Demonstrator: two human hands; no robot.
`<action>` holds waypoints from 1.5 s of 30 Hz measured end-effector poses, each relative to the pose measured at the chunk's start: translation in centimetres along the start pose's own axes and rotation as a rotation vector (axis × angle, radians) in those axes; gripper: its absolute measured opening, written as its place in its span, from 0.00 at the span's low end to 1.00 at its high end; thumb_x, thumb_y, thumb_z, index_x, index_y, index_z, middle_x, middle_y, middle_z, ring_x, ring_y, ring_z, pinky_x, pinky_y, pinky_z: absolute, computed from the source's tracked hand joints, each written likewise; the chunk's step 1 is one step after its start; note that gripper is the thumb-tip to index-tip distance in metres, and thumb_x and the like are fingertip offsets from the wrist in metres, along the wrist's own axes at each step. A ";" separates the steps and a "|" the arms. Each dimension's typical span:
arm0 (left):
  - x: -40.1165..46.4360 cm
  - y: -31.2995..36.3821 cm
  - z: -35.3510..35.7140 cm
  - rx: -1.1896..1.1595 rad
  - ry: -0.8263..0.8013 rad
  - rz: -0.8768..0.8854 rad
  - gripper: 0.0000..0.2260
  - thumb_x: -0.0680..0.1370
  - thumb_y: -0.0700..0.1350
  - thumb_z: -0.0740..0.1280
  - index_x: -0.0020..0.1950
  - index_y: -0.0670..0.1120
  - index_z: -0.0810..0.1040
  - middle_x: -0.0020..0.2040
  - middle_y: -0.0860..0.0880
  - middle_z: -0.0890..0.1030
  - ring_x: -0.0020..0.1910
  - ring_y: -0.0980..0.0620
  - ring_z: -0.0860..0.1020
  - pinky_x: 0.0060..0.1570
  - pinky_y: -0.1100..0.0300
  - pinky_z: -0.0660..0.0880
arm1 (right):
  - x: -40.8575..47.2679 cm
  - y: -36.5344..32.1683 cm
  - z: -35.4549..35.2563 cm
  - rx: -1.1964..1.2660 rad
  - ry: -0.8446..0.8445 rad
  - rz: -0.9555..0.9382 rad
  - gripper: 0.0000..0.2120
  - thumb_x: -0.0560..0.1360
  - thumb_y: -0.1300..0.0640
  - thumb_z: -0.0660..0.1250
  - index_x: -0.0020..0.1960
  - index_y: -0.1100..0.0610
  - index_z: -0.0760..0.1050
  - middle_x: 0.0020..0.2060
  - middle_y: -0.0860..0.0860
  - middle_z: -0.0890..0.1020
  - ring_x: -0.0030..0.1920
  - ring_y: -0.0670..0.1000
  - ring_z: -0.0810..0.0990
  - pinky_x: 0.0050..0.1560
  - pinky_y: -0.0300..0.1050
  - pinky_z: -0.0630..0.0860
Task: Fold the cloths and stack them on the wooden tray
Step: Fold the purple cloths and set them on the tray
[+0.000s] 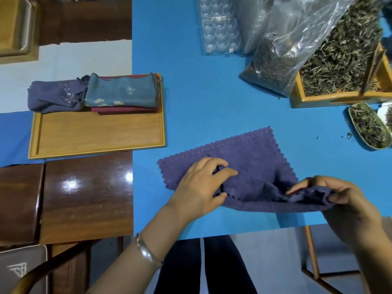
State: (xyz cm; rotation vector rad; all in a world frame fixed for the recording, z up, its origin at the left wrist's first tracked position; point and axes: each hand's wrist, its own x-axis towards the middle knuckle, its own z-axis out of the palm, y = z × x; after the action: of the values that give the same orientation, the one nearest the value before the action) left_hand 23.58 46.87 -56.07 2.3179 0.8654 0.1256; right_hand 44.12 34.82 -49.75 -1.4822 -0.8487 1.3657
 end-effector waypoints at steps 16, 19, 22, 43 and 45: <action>-3.7 1.2 -3.7 -0.223 0.214 -0.138 0.17 0.70 0.62 0.66 0.41 0.56 0.60 0.36 0.60 0.69 0.34 0.62 0.68 0.31 0.68 0.63 | -0.2 0.5 -3.9 -0.005 0.305 0.053 0.08 0.62 0.63 0.51 0.27 0.57 0.66 0.26 0.56 0.62 0.31 0.58 0.58 0.31 0.48 0.55; -6.0 0.8 -2.7 -0.345 0.154 -0.203 0.12 0.73 0.59 0.64 0.50 0.60 0.63 0.33 0.55 0.69 0.28 0.57 0.66 0.29 0.61 0.66 | 0.4 0.7 -3.5 -0.143 0.242 0.068 0.10 0.65 0.63 0.54 0.29 0.56 0.70 0.25 0.48 0.69 0.28 0.47 0.67 0.26 0.36 0.64; -7.7 0.2 -1.3 -0.426 0.091 -0.274 0.16 0.75 0.57 0.56 0.61 0.65 0.58 0.38 0.60 0.68 0.32 0.59 0.70 0.33 0.67 0.66 | 1.8 2.0 -3.1 -0.349 0.189 0.055 0.15 0.78 0.65 0.55 0.39 0.53 0.76 0.32 0.48 0.78 0.33 0.44 0.73 0.35 0.38 0.71; -7.2 1.6 2.3 0.055 0.083 -0.553 0.35 0.67 0.66 0.64 0.69 0.51 0.65 0.60 0.51 0.70 0.56 0.51 0.73 0.47 0.56 0.76 | 7.0 3.2 -3.0 -1.004 0.307 -0.023 0.08 0.77 0.55 0.66 0.40 0.58 0.74 0.32 0.55 0.79 0.34 0.58 0.75 0.33 0.35 0.67; -7.0 1.9 2.5 0.092 0.091 -0.551 0.30 0.68 0.57 0.68 0.68 0.48 0.69 0.58 0.49 0.73 0.53 0.47 0.76 0.42 0.55 0.76 | 7.0 3.4 -3.2 -1.015 0.296 -0.013 0.09 0.77 0.55 0.66 0.39 0.57 0.73 0.31 0.54 0.78 0.33 0.55 0.74 0.32 0.37 0.66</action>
State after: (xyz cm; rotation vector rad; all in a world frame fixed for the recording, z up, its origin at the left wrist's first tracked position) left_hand 19.91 40.15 -55.93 2.0798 1.5462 -0.0482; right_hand 47.94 39.63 -55.53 -2.3413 -1.4451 0.6421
